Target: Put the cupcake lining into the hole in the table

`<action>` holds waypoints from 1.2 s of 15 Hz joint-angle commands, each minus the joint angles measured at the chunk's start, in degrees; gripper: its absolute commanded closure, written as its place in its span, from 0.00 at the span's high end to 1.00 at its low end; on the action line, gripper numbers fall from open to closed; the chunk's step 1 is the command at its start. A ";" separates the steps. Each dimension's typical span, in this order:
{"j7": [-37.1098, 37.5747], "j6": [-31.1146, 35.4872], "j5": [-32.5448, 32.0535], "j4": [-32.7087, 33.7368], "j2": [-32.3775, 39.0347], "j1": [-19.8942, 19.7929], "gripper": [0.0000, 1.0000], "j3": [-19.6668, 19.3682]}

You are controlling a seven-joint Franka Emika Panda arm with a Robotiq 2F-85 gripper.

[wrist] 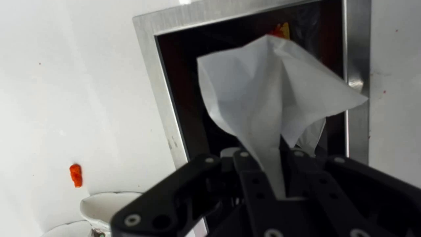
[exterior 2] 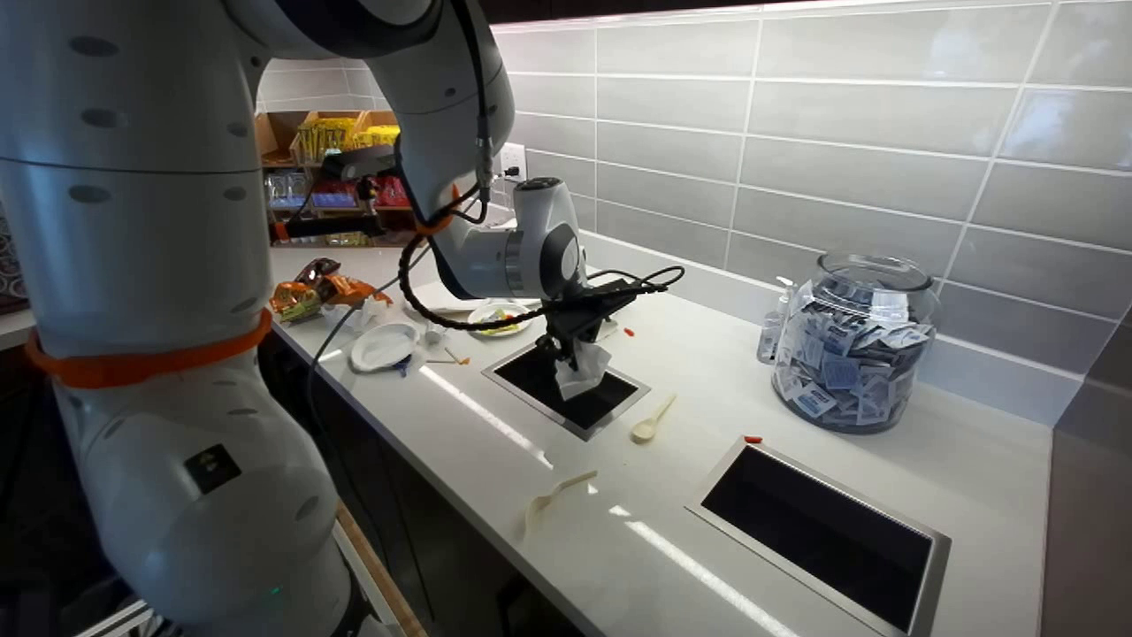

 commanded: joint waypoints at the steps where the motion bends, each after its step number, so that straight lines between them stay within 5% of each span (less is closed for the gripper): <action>1: -1.42 -0.12 0.37 2.03 1.99 -0.48 0.51 0.57; 8: -1.84 -0.34 0.45 3.52 3.27 -0.68 0.99 0.71; 12: 0.92 -3.14 5.45 3.18 2.20 -1.24 1.00 1.76; 18: 18.98 -11.15 7.31 2.43 -2.03 0.91 1.00 0.20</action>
